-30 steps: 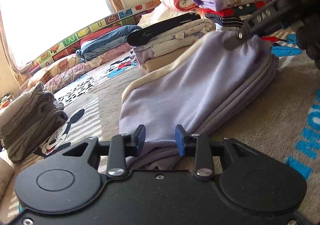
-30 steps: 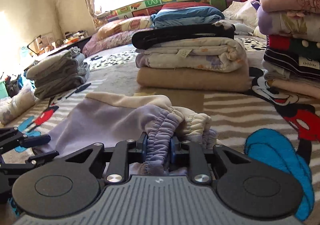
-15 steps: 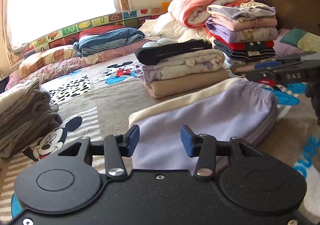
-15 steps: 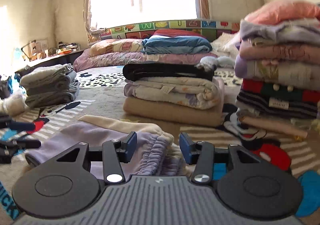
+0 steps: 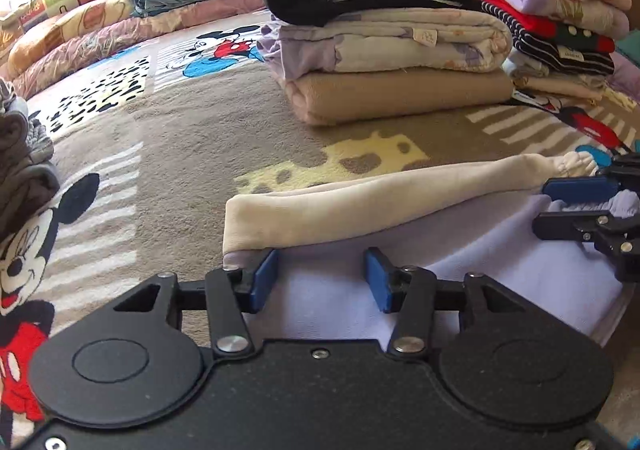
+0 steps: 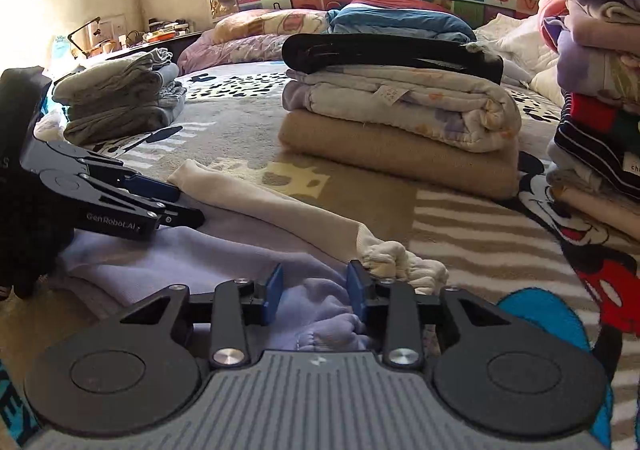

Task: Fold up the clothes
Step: 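Grasp the folded garment with both grippers and lift it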

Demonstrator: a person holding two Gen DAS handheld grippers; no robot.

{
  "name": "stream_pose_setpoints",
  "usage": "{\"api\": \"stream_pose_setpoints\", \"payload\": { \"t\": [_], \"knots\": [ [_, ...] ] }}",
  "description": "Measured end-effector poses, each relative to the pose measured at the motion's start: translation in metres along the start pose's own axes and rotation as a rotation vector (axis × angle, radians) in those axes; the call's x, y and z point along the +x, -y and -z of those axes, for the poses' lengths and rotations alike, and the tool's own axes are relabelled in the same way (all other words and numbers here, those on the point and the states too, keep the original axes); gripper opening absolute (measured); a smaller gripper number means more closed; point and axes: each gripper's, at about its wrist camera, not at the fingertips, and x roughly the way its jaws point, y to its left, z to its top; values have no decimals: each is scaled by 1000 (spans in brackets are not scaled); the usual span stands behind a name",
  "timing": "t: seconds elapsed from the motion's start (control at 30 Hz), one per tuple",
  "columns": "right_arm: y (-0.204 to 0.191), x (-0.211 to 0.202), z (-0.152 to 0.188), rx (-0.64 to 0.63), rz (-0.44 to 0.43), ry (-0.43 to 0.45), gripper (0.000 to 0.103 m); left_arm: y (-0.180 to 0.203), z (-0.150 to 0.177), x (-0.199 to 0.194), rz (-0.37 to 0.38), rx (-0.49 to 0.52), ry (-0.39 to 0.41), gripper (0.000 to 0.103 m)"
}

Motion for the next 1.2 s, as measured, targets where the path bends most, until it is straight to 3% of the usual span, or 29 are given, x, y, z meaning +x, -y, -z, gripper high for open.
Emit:
{"api": "stream_pose_setpoints", "payload": {
  "t": [0.07,0.13,0.23,0.27,0.3,0.37,0.47,0.6,0.67,0.73,0.8,0.83,0.87,0.97,1.07,1.2],
  "knots": [
    [-2,-3,-1,-13,1,7,35,-2,1,-12,-7,-7,12,49],
    [4,-21,-3,33,-14,77,35,-11,6,-34,-7,-54,62,49],
    [18,-53,-4,123,-27,184,49,-36,24,-65,18,-212,124,60],
    [28,-59,0,174,-21,182,62,-46,33,-72,39,-289,128,60],
    [39,-63,6,233,-17,170,67,-58,43,-76,70,-369,126,61],
    [64,-70,19,386,-42,153,70,-80,67,-78,136,-562,113,61],
    [96,-73,43,664,-174,159,78,-96,97,-74,231,-785,105,61],
    [94,-60,48,737,-262,117,80,-93,106,-76,325,-918,138,61],
    [86,-44,47,756,-284,81,81,-86,105,-75,341,-933,138,59],
    [77,-31,45,733,-254,68,79,-79,104,-73,339,-939,135,56],
    [73,-25,42,712,-233,70,77,-75,106,-72,315,-964,133,45],
    [72,-25,42,707,-223,73,74,-73,107,-72,302,-978,131,32],
    [71,-25,42,703,-211,75,66,-72,108,-71,289,-990,128,22],
    [79,-23,47,739,-223,84,47,-67,108,-81,258,-961,145,12],
    [81,-26,48,755,-260,89,40,-66,120,-106,257,-964,146,11],
    [71,-46,53,793,-403,73,38,-66,140,-143,261,-975,144,17]
  ]
}}
